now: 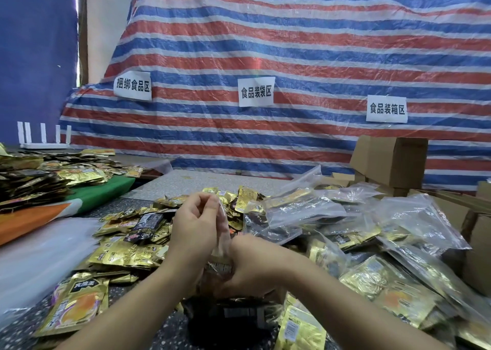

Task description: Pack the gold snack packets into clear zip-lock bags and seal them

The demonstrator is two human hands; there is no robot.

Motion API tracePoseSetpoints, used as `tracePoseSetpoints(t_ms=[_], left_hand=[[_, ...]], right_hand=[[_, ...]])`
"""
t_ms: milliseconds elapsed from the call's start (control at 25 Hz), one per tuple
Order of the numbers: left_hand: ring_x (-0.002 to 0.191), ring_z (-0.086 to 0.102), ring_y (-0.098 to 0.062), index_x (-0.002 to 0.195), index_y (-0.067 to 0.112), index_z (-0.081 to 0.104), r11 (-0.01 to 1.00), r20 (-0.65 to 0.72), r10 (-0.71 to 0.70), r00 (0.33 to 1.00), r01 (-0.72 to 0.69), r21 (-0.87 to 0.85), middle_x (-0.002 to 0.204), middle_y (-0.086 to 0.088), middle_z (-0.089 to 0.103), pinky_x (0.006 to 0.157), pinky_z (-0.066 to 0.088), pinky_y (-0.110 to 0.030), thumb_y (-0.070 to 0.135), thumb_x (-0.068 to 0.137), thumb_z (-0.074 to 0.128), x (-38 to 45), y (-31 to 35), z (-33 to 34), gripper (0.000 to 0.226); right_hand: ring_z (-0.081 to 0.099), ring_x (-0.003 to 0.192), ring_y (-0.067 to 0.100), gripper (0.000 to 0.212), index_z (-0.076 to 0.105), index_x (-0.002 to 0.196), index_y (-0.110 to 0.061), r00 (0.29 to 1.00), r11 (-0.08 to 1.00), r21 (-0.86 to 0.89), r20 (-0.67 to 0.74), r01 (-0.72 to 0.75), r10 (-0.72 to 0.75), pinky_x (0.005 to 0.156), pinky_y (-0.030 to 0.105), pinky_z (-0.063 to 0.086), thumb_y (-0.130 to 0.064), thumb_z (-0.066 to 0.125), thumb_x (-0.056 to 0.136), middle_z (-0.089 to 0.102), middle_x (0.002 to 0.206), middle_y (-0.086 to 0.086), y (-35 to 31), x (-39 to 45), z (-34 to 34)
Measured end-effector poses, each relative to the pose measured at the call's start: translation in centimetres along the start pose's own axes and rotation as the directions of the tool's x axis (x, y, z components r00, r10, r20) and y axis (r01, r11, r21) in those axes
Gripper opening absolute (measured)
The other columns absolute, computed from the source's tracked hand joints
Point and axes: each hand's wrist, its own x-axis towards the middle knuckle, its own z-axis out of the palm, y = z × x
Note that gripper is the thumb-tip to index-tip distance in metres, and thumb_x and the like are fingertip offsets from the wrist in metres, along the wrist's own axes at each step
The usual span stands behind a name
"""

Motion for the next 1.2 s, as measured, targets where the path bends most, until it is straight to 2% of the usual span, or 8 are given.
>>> tracePoseSetpoints(t_ms=[120, 240, 400, 520, 640, 800, 960, 1200], left_hand=[[0.059, 0.06, -0.004, 0.085, 0.019, 0.062, 0.986, -0.009, 0.114, 0.993, -0.112, 0.123, 0.065, 0.005, 0.064, 0.051, 0.048, -0.016, 0.027, 0.102, 0.05, 0.2, 0.8, -0.2, 0.022], [0.071, 0.058, 0.0, 0.088, 0.029, 0.058, 0.967, -0.074, 0.213, 0.974, -0.199, 0.162, 0.081, 0.007, 0.063, 0.063, 0.049, -0.017, 0.034, 0.102, 0.045, 1.2, 1.5, -0.8, 0.019], [0.074, 0.056, -0.007, 0.093, 0.03, 0.056, 0.978, -0.108, 0.113, 0.988, -0.092, 0.186, 0.089, 0.004, 0.063, 0.062, 0.047, -0.019, 0.036, 0.104, 0.041, 2.0, 0.2, -1.7, 0.02], [0.074, 0.058, -0.011, 0.094, 0.028, 0.056, 0.978, -0.088, 0.058, 0.994, -0.039, 0.203, 0.09, 0.0, 0.066, 0.063, 0.047, -0.024, 0.037, 0.103, 0.042, 2.0, -1.6, -1.8, 0.019], [0.082, 0.064, -0.013, 0.097, 0.029, 0.056, 0.979, -0.082, 0.043, 0.996, -0.025, 0.203, 0.093, 0.0, 0.066, 0.072, 0.05, -0.033, 0.037, 0.102, 0.043, 2.2, -2.9, -1.7, 0.016], [0.085, 0.066, -0.017, 0.099, 0.03, 0.056, 0.974, -0.061, 0.024, 0.998, -0.009, 0.228, 0.093, 0.002, 0.065, 0.077, 0.054, -0.038, 0.037, 0.102, 0.043, 2.2, -4.4, -1.2, 0.016], [0.076, 0.067, -0.009, 0.1, 0.03, 0.056, 0.971, -0.057, -0.019, 0.998, 0.032, 0.236, 0.094, 0.003, 0.067, 0.078, 0.055, -0.04, 0.036, 0.103, 0.043, 2.1, -6.0, -1.2, 0.014], [0.068, 0.067, -0.01, 0.099, 0.026, 0.058, 0.97, -0.046, -0.053, 0.998, 0.062, 0.237, 0.088, 0.004, 0.067, 0.072, 0.055, -0.044, 0.034, 0.102, 0.045, 1.6, -7.3, -1.4, 0.015]], right_hand=[[0.058, 0.063, 0.018, 0.025, 0.065, 0.088, -0.019, 0.998, 0.997, 0.063, -0.03, -0.054, 0.056, 0.056, 0.029, 0.048, -0.043, 0.069, 0.088, 0.064, 0.072, -0.001, 0.5, 0.1, -0.7], [0.068, 0.064, 0.008, 0.01, 0.067, 0.087, -0.02, 0.97, 0.914, 0.35, -0.054, -0.204, 0.237, 0.059, 0.022, 0.057, -0.029, 0.07, 0.087, 0.071, 0.075, -0.003, 2.6, -0.3, -3.3], [0.072, 0.068, 0.012, 0.01, 0.067, 0.098, -0.024, 0.791, 0.771, 0.583, -0.332, -0.256, 0.514, 0.054, 0.025, 0.059, -0.026, 0.07, 0.088, 0.074, 0.082, 0.001, 7.3, 0.5, -9.3], [0.07, 0.076, 0.021, 0.024, 0.067, 0.101, -0.019, 0.628, 0.865, 0.37, -0.596, -0.338, 0.5, 0.061, 0.036, 0.059, -0.039, 0.07, 0.089, 0.072, 0.089, 0.004, 11.9, 1.6, -12.7], [0.065, 0.085, 0.037, 0.024, 0.062, 0.114, -0.017, 0.647, 0.846, -0.183, -0.728, -0.502, 0.226, 0.072, 0.045, 0.054, -0.031, 0.061, 0.095, 0.07, 0.099, 0.011, 17.1, 2.4, -13.2], [0.059, 0.113, 0.031, 0.058, 0.042, 0.147, -0.017, 0.78, 0.645, -0.539, -0.608, -0.541, 0.147, 0.097, 0.045, 0.044, -0.006, 0.049, 0.091, 0.062, 0.131, 0.008, 21.4, 2.9, -9.9], [0.027, 0.147, 0.029, 0.067, 0.016, 0.157, -0.032, 0.84, 0.677, -0.501, -0.266, -0.54, 0.473, 0.117, 0.054, 0.025, -0.053, 0.038, 0.097, 0.025, 0.162, 0.005, 23.5, 2.8, -3.8], [0.003, 0.154, 0.027, 0.118, 0.001, 0.158, -0.032, 0.833, 0.734, -0.397, -0.202, -0.551, 0.515, 0.12, 0.059, 0.01, -0.099, 0.0, 0.062, 0.003, 0.168, 0.003, 23.9, 2.8, -3.3]])
